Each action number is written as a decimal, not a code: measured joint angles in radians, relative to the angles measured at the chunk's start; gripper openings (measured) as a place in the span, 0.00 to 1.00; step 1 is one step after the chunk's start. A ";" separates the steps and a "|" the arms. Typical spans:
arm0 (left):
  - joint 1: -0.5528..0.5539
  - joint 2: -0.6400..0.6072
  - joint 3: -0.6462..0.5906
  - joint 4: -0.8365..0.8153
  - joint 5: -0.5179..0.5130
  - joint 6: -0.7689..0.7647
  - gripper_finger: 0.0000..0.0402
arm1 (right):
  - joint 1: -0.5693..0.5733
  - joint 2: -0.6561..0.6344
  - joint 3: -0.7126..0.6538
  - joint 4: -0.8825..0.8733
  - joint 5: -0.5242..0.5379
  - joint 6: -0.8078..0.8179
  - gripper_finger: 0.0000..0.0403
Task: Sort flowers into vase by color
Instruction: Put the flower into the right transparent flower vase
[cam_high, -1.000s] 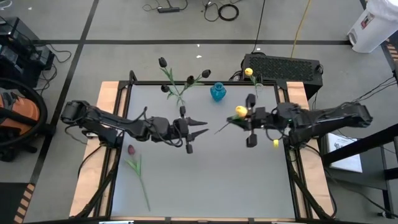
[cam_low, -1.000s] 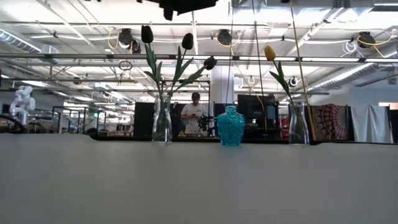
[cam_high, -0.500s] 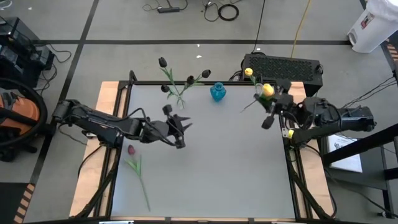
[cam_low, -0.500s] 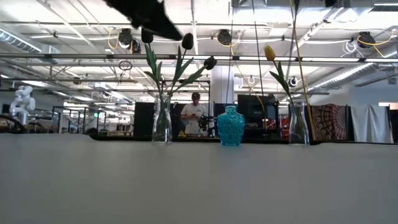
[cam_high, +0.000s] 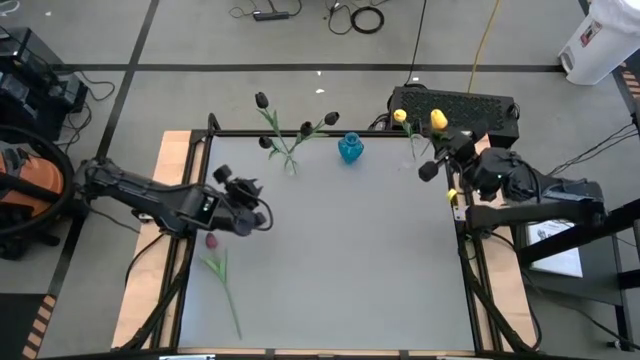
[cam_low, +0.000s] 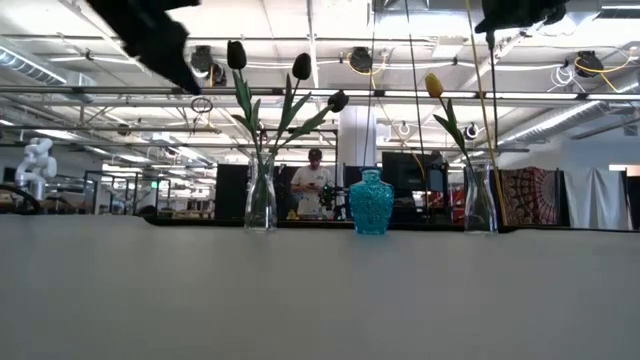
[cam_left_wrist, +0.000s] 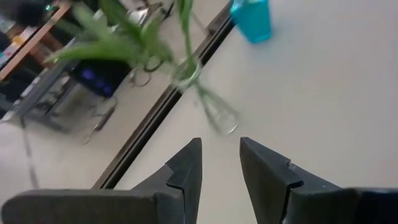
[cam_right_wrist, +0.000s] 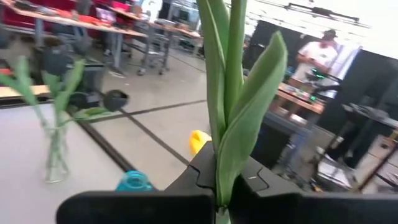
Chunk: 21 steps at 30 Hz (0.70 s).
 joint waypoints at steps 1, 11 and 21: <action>-0.014 -0.003 0.000 -0.046 -0.009 -0.044 0.29 | -0.020 0.000 0.000 0.001 -0.002 0.000 0.01; -0.124 -0.005 -0.029 -0.245 -0.092 -0.293 0.29 | -0.215 0.052 0.000 0.150 -0.150 -0.002 0.01; -0.130 -0.005 -0.056 -0.234 -0.064 -0.311 0.29 | -0.362 0.122 0.000 0.168 -0.168 -0.006 0.01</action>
